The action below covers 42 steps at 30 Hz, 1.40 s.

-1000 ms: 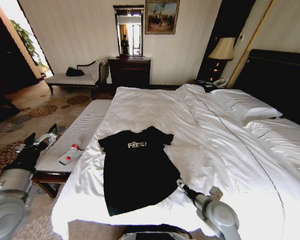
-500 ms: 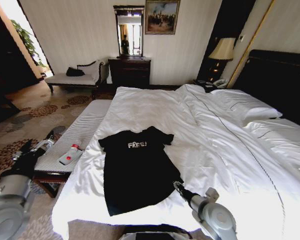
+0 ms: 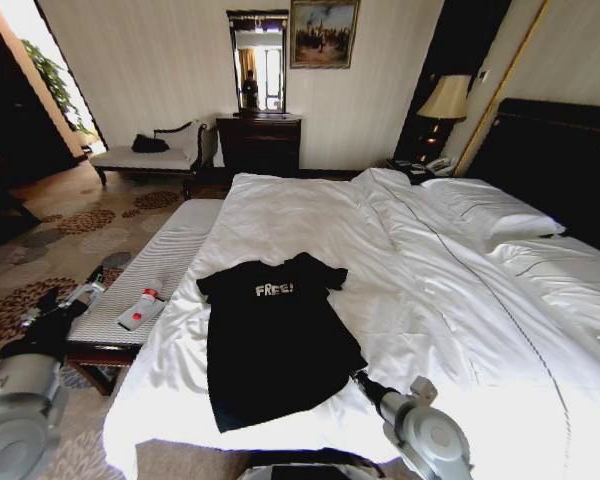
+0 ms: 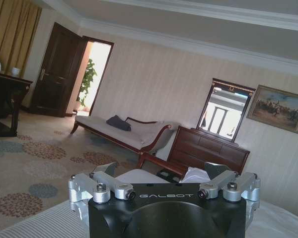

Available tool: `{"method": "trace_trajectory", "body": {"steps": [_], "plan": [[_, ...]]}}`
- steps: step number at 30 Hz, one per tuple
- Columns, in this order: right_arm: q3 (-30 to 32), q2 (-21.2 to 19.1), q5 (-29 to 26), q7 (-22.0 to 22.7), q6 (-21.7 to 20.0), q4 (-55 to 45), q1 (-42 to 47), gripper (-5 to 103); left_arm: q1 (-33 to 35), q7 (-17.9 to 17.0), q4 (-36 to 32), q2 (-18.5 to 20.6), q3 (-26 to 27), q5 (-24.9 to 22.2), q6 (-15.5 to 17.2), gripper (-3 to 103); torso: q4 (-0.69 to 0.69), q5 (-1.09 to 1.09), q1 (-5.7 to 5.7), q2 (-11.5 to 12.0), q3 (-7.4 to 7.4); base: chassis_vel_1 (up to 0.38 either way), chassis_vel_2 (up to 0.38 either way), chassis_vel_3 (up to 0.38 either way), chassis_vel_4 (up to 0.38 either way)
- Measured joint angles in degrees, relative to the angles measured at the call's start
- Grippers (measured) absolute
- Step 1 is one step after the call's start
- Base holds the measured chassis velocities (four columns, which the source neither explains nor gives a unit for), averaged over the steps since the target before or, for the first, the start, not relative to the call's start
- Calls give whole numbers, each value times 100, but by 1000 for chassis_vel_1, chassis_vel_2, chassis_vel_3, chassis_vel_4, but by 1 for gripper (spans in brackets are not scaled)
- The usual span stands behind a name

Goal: Fold the clothes on the bed.

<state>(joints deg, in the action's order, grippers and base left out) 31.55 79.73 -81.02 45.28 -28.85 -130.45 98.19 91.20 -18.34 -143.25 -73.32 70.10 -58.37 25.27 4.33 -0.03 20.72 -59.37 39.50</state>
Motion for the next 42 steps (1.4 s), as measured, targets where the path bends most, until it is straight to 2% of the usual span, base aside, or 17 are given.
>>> {"method": "trace_trajectory", "body": {"steps": [7, 14, 18, 21, 25, 26, 30, 31, 33, 36, 37, 39, 40, 42], "plan": [[-213, -75, -16, 605, 488, -375, 774, 0, -9, -2, 0, -105, -22, 86, 43, 100, 1, 0, 0, 0, 0, 0, 0, 0, 0], [-430, -61, 249, 776, 707, -279, 878, 0, 8, 1, 1, -201, -66, 148, 84, 100, -1, 0, 0, 0, 0, 0, 0, 0, 0], [-427, -81, 250, 839, 720, -349, 944, 0, 31, -2, 1, -120, -81, 177, 160, 100, -1, 0, 0, 0, 0, 0, 0, 0, 0], [-421, -100, 262, 882, 753, -398, 1057, 0, 41, -85, 1, 31, -128, 172, 310, 100, 1, 0, 0, 0, 0, 0, 0, 0, 0], [-562, -90, 379, 976, 814, -402, 1140, 0, 95, -173, 1, 553, -381, 44, 616, 100, 1, -1, 0, 0, 0, 0, 0, 0, 0], [-562, -90, 379, 976, 814, -402, 1140, 0, 95, -173, 1, 553, -381, 44, 616, 100, 1, -1, 0, 0, 0, 0, 0, 0, 0], [-731, -41, 688, 993, 864, -314, 1098, 0, 399, -195, 37, 1125, -858, 45, 825, 100, 1, 1, 0, 0, 0, 0, 0, 0, 0], [-749, -23, 781, 994, 880, -303, 1061, -3, 506, -182, 109, 1253, -1025, 99, 836, 100, 2, 1, 0, 0, 0, 0, 0, 0, 0], [-757, -10, 903, 1000, 891, -306, 1027, -3, 619, -167, 198, 1366, -1186, 192, 842, 100, 1, 0, 0, 0, 0, 0, 0, 0, 0], [-750, -7, 1534, 932, 905, -485, 933, 13, 880, -40, 389, 1582, -1541, 631, 820, 100, 0, -2, 0, 0, 0, 0, 0, 0, 0], [-750, -7, 1534, 932, 905, -485, 933, 13, 880, -40, 389, 1582, -1541, 631, 820, 100, 0, -2, 0, 0, 0, 0, 0, 0, 0], [-657, -30, 2036, 934, 935, -758, 895, 24, 939, -21, 414, 1603, -1652, 691, 818, 100, 1, 0, 0, 0, 0, 0, 0, 0, 0], [-657, -30, 2036, 934, 935, -758, 895, 24, 939, -21, 414, 1603, -1652, 691, 818, 100, 1, 0, 0, 0, 0, 0, 0, 0, 0], [-474, -79, 2310, 939, 937, -1137, 810, 35, 974, -14, 435, 1583, -1694, 762, 819, 100, 1, -1, 0, 0, 1, 0, 0, 0, 0]]}}
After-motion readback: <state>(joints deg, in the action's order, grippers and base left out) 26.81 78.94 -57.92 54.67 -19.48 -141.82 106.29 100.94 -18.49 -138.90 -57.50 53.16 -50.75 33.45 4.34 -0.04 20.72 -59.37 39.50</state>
